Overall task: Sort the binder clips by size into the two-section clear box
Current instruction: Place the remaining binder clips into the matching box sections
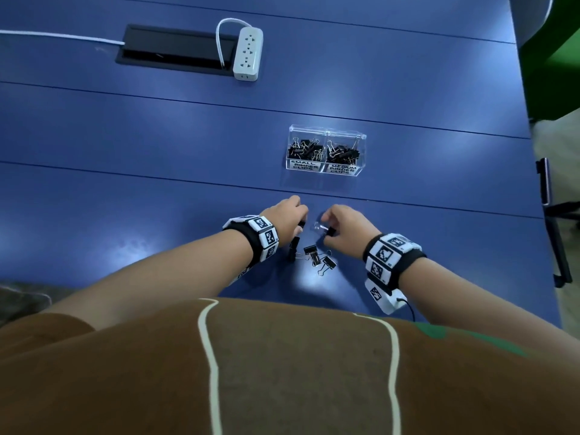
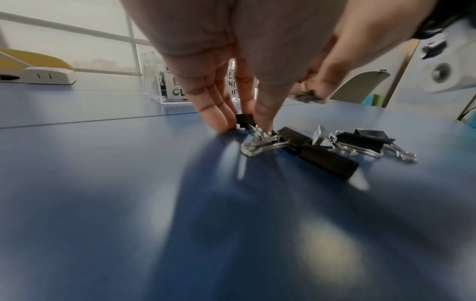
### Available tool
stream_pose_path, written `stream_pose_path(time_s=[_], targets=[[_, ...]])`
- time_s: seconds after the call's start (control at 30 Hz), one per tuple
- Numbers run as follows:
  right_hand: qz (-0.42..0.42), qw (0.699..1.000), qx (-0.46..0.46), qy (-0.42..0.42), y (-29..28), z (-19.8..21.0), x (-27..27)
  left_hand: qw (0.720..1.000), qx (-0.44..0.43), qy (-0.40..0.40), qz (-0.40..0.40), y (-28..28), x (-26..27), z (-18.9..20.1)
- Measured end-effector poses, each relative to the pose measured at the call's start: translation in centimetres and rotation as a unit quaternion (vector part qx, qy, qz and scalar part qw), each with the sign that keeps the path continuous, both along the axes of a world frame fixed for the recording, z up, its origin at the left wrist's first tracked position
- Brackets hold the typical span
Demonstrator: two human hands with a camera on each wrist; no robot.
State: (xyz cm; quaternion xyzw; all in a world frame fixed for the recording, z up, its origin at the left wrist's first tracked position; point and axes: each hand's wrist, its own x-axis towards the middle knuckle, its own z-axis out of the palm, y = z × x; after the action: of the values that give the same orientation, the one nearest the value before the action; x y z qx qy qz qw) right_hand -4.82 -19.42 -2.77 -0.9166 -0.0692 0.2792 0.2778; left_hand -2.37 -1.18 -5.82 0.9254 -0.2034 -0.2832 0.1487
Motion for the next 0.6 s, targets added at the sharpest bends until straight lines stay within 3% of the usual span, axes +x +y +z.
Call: stream_pose_path(time_s=[0.2, 0.4, 0.6], targets=[[0.096, 0.994, -0.045, 0.009, -1.0, -1.4, -5.2, 0.998, -0.045, 0.009, 0.053, 0.1, 0.9, 0.4], [0.040, 0.999, -0.033, -0.012, -1.3, -2.3, -5.0, 0.998, -0.013, 0.003, 0.058, 0.3, 1.2, 0.5], [-0.010, 1.000, 0.002, -0.022, -1.2, -2.4, -2.9, 1.000, -0.024, 0.003, -0.018, 1.4, 1.1, 0.4]])
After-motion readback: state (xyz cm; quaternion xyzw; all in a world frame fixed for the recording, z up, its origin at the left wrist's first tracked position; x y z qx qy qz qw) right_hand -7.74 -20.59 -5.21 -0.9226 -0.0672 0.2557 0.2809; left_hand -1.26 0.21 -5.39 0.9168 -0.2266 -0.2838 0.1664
